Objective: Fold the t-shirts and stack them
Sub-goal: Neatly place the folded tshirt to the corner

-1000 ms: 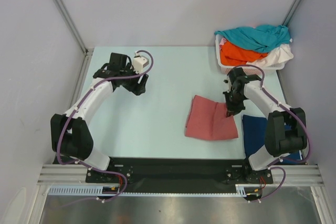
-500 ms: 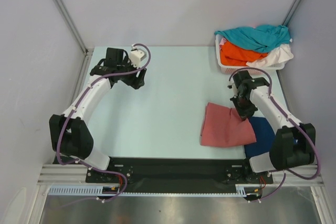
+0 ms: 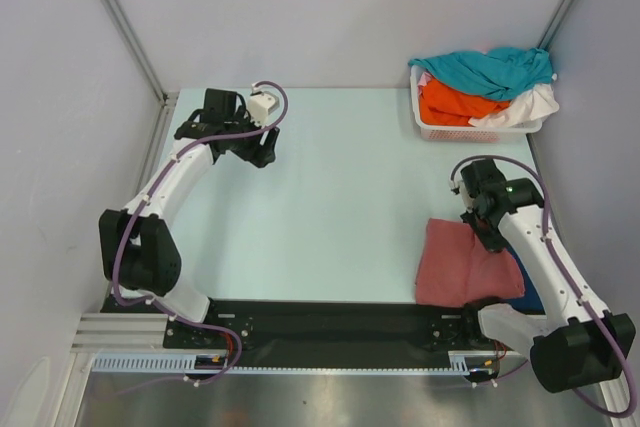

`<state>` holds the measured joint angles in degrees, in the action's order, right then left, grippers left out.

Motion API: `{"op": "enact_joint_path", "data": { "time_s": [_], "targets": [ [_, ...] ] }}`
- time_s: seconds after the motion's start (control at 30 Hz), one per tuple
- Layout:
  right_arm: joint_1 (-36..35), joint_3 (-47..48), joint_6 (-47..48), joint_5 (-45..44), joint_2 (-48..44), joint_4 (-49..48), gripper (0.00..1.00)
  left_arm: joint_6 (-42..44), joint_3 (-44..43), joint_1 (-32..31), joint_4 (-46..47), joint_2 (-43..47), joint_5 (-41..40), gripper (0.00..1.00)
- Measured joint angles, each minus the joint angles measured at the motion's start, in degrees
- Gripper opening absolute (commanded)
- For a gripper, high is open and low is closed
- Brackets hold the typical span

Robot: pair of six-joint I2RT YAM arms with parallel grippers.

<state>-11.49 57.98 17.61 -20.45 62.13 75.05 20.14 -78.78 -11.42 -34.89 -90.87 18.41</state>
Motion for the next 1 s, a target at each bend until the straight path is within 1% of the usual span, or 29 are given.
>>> {"op": "enact_joint_path", "data": {
  "time_s": [0.1, 0.27, 0.53, 0.8, 1.0],
  "targets": [
    [0.61, 0.33, 1.6, -4.22, -1.51, 0.7, 0.0, 0.0, -0.24, 0.04, 0.0, -0.13, 0.0, 0.73],
    [1.11, 4.35, 5.68, -10.14, -4.66, 1.05, 0.0, -0.02, -0.55, 0.15, 0.11, -0.46, -0.02, 0.73],
    [3.23, 5.07, 11.21, -13.4, -8.07, 0.46, 0.0, -0.02, -0.55, 0.28, 0.13, -0.74, -0.17, 0.73],
    [8.57, 4.74, 16.26, -14.71, -7.48, -7.08, 0.0, -0.02, -0.55, 0.46, 0.15, -0.74, -0.22, 0.73],
    [12.79, -1.75, 21.11, -15.41, -6.49, -14.53, 0.0, 0.0, -0.55, 0.76, 0.17, -0.74, -0.22, 0.73]
  ]
}}
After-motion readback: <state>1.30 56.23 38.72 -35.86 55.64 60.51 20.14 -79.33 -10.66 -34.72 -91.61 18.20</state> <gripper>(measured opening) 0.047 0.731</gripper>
